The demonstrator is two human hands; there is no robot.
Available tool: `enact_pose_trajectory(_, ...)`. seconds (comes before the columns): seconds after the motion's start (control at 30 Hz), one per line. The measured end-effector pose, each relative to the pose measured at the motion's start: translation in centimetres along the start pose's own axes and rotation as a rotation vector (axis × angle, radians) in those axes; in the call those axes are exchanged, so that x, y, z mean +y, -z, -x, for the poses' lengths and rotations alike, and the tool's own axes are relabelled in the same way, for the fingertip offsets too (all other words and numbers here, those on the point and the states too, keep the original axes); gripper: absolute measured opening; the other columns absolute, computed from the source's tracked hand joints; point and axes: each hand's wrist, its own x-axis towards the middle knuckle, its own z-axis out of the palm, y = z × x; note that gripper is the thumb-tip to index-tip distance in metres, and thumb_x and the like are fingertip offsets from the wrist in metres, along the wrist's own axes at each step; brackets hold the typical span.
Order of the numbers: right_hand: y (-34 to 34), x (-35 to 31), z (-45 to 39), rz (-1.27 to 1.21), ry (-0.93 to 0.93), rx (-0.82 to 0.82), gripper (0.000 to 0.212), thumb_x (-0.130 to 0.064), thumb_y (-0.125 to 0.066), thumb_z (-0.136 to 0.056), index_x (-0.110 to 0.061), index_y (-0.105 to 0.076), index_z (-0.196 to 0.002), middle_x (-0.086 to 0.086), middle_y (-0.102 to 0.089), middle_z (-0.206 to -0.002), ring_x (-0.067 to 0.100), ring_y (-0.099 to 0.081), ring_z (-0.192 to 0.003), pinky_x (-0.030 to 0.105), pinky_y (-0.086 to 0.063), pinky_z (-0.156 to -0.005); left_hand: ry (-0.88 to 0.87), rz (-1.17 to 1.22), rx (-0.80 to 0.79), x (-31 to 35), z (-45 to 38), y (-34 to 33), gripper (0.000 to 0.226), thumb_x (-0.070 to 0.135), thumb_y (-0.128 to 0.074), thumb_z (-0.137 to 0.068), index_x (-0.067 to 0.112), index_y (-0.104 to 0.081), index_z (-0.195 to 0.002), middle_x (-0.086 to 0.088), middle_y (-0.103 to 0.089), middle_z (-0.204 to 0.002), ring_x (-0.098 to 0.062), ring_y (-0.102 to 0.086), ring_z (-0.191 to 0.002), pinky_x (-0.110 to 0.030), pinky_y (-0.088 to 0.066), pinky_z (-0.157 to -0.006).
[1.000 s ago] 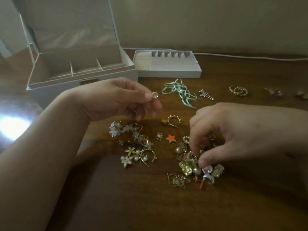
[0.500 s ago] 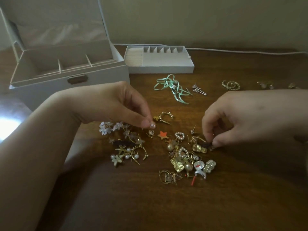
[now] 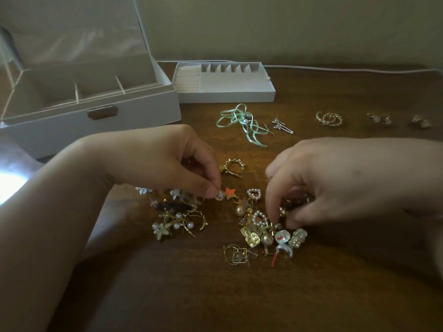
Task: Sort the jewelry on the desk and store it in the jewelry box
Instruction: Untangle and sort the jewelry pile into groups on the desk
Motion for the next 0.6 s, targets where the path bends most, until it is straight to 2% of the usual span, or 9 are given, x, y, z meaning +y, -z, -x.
enact_pose_trajectory(0.13,-0.2,-0.1,-0.5,0.079,0.007,0.013,0.021,-0.051,-0.071,-0.077,-0.049,-0.063,-0.097,-0.043,-0.046,-0.087,-0.012,-0.049,-0.083,0.015,-0.036,-0.065,0.004,0.041,0.038,0.1,-0.1,0.0,0.02,0.052,-0.07,-0.073,0.036,-0.076,-0.085,-0.002,-0.072,-0.082,-0.027,-0.064,-0.073,-0.045,-0.052,-0.069)
enact_pose_trajectory(0.23,-0.3,-0.4,-0.8,0.118,0.012,0.027,0.021,-0.053,-0.07,-0.078,-0.048,-0.062,-0.096,-0.04,-0.046,-0.09,-0.01,-0.048,-0.086,0.017,-0.038,-0.068,0.013,0.075,0.091,-0.1,0.2,0.6,0.023,0.051,-0.07,-0.073,0.033,-0.077,-0.086,-0.003,-0.072,-0.083,-0.029,-0.063,-0.072,-0.038,-0.05,-0.069)
enact_pose_trajectory(0.3,-0.4,-0.4,-0.9,0.121,0.018,0.041,0.019,-0.053,-0.069,-0.078,-0.045,-0.062,-0.094,-0.025,-0.052,-0.088,-0.003,-0.05,-0.088,0.025,-0.045,-0.071,0.038,0.089,0.144,-0.3,0.4,0.9,0.03,0.055,-0.07,-0.071,0.029,-0.077,-0.086,-0.014,-0.07,-0.083,-0.04,-0.056,-0.071,-0.042,-0.045,-0.068)
enact_pose_trajectory(0.4,0.0,-0.1,-0.4,0.009,0.016,0.033,0.017,-0.05,-0.072,-0.077,-0.043,-0.063,-0.089,-0.012,-0.054,-0.087,0.006,-0.053,-0.086,0.034,-0.049,-0.073,0.067,0.109,0.164,-0.3,0.4,0.9,0.035,0.056,-0.07,-0.069,0.026,-0.077,-0.086,-0.02,-0.068,-0.082,-0.038,-0.051,-0.066,-0.042,-0.04,-0.066)
enact_pose_trajectory(0.5,0.8,0.3,0.5,-0.131,0.011,0.007,0.012,-0.047,-0.069,-0.079,-0.043,-0.066,-0.09,-0.01,-0.06,-0.091,0.01,-0.059,-0.087,0.037,-0.05,-0.077,0.073,0.114,0.158,-0.2,0.4,0.7,0.034,0.055,-0.07,-0.07,0.026,-0.077,-0.086,-0.017,-0.068,-0.081,-0.033,-0.051,-0.065,-0.039,-0.04,-0.065)
enact_pose_trajectory(0.6,1.0,0.6,0.7,-0.142,0.024,0.032,0.011,-0.048,-0.061,-0.083,-0.045,-0.065,-0.093,-0.02,-0.064,-0.096,0.005,-0.061,-0.092,0.031,-0.051,-0.08,0.076,0.132,0.164,-0.2,0.4,0.7,0.034,0.054,-0.071,-0.07,0.025,-0.077,-0.087,-0.02,-0.067,-0.082,-0.038,-0.05,-0.065,-0.041,-0.039,-0.066)
